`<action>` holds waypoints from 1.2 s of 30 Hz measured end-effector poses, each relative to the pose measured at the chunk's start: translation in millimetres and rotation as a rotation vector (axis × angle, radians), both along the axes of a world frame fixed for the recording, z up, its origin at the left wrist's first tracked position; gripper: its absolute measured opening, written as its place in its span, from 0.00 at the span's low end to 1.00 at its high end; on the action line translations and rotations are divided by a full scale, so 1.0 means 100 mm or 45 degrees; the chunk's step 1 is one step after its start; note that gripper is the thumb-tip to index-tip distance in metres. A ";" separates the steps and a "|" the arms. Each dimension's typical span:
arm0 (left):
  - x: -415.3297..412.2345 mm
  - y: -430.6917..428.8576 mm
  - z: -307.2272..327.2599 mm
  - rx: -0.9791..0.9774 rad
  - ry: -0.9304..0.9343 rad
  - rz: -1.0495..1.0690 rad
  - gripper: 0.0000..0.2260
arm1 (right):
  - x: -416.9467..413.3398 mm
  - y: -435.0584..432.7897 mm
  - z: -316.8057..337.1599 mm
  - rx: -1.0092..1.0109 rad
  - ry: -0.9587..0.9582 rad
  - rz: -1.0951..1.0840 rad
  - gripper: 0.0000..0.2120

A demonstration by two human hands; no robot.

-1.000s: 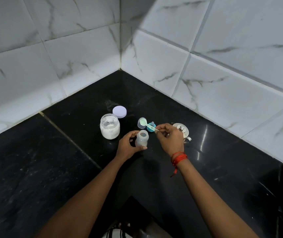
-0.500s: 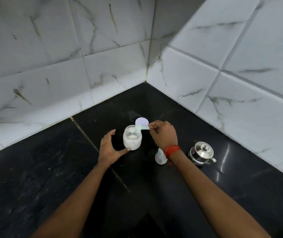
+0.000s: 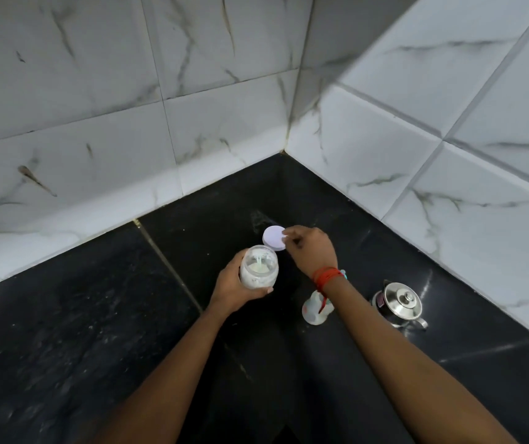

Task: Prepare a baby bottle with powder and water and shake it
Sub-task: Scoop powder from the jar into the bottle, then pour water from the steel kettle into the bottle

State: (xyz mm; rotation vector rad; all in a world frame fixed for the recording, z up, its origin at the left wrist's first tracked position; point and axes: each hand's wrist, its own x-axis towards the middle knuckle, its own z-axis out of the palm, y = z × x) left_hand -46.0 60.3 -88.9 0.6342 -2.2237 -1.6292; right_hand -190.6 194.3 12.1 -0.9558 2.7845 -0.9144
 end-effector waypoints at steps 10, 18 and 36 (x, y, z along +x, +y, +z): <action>0.01 0.01 -0.07 -0.041 -0.014 0.006 0.46 | -0.12 0.73 0.13 -0.227 0.031 -0.136 0.05; 0.48 0.51 -0.23 -0.204 0.009 0.679 0.31 | -0.09 1.27 0.39 -0.180 -0.003 -0.213 0.05; -0.32 1.55 -0.08 -0.048 -0.039 -0.065 0.21 | -0.13 2.28 0.27 0.006 0.034 -0.444 0.14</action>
